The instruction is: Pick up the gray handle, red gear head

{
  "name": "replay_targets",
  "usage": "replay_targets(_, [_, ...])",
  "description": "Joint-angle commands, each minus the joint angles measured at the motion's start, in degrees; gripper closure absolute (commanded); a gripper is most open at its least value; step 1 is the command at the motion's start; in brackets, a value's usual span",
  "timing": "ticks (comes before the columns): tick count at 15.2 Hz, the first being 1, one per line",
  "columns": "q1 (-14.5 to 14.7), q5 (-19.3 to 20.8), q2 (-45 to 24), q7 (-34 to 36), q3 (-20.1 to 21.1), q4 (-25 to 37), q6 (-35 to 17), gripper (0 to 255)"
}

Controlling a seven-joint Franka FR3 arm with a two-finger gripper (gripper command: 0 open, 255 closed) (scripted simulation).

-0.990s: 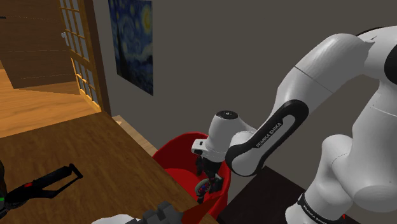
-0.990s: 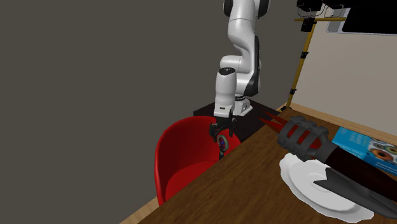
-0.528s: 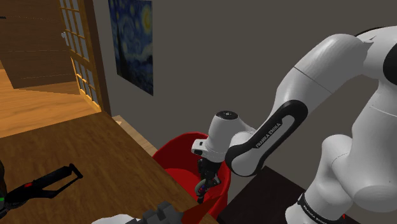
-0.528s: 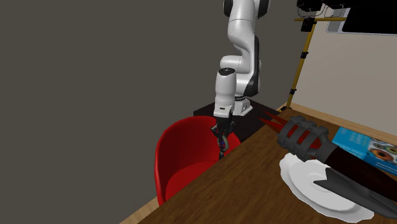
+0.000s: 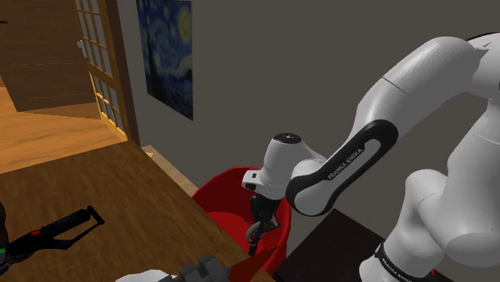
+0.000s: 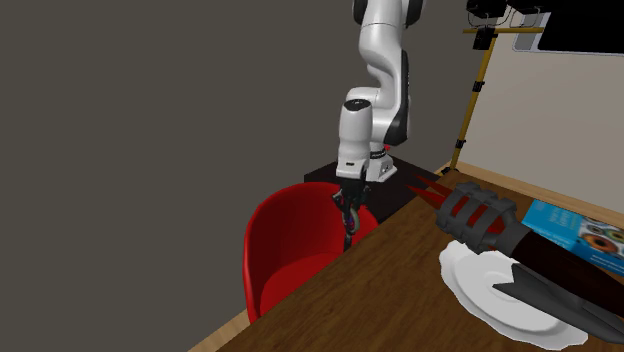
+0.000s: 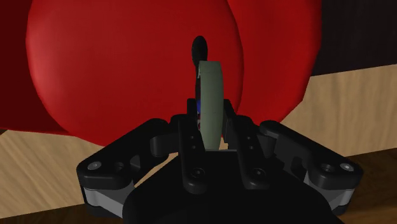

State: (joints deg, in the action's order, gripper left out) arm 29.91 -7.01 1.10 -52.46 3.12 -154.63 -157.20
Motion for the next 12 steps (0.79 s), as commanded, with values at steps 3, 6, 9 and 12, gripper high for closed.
replay_targets(3, [-0.10, 0.54, 3.70, 0.56, -0.04, 0.29, 4.00, 255])
replay_targets(6, [-0.18, 0.83, 6.22, 0.86, -0.06, 0.64, 6.88, 255])
replay_targets(9, [-0.26, 1.08, 8.60, 1.12, -0.07, 1.13, 9.75, 255])
replay_targets(12, [-0.30, 1.17, 9.48, 1.22, -0.07, 1.36, 10.85, 255])
